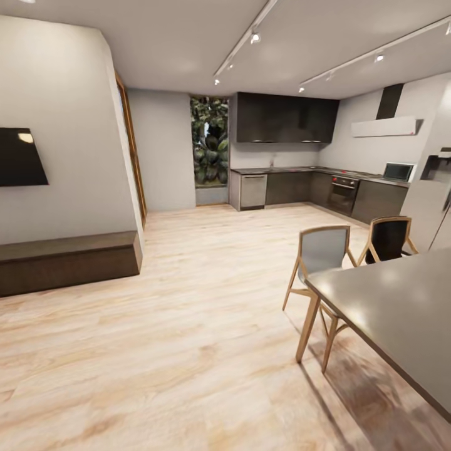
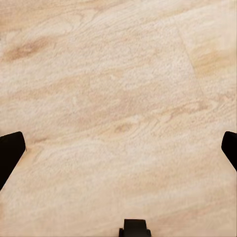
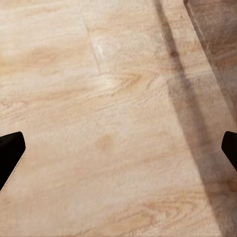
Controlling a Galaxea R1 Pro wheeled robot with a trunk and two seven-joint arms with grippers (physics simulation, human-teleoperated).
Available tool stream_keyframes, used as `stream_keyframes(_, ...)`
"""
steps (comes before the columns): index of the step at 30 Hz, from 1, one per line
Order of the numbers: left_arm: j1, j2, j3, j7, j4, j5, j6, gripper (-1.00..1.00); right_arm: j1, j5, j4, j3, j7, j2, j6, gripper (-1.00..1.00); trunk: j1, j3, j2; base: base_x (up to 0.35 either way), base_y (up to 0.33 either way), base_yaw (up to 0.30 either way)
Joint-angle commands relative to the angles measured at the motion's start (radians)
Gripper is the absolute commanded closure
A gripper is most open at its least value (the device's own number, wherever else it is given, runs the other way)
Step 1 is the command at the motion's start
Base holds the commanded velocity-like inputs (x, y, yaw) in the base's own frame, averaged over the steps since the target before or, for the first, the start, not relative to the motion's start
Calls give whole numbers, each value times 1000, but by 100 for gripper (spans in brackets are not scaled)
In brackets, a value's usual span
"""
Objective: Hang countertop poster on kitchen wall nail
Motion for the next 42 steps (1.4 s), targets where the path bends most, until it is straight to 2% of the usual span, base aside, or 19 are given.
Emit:
stream_keyframes(1, 0, 0, 1, 0, -1, 0, 0, -100, 0, 1, 1, 0, -2, -2, -3, -100, 1, -1, 0, 336, 159, 0)
stream_keyframes(26, 0, 0, 1, 0, -1, 0, 0, -100, 0, 1, 1, 6, -1, -4, -7, -100, 1, -1, 0, 337, 101, 0)
stream_keyframes(27, 0, 0, 1, 0, -1, -1, 0, -100, 1, 2, 5, 6, -1, -4, -68, -100, 1, -1, 0, 337, 82, 0)
stream_keyframes(31, 0, 0, 1, 0, -1, -1, 0, -100, 1, 1, 8, 5, -1, -4, -94, -100, 1, -1, 0, 337, 82, 0)
stream_keyframes(42, 0, 0, 1, 1, 0, -1, 0, -100, 2, 2, 8, 5, -1, -4, -100, -100, 1, -1, 0, 337, 82, 0)
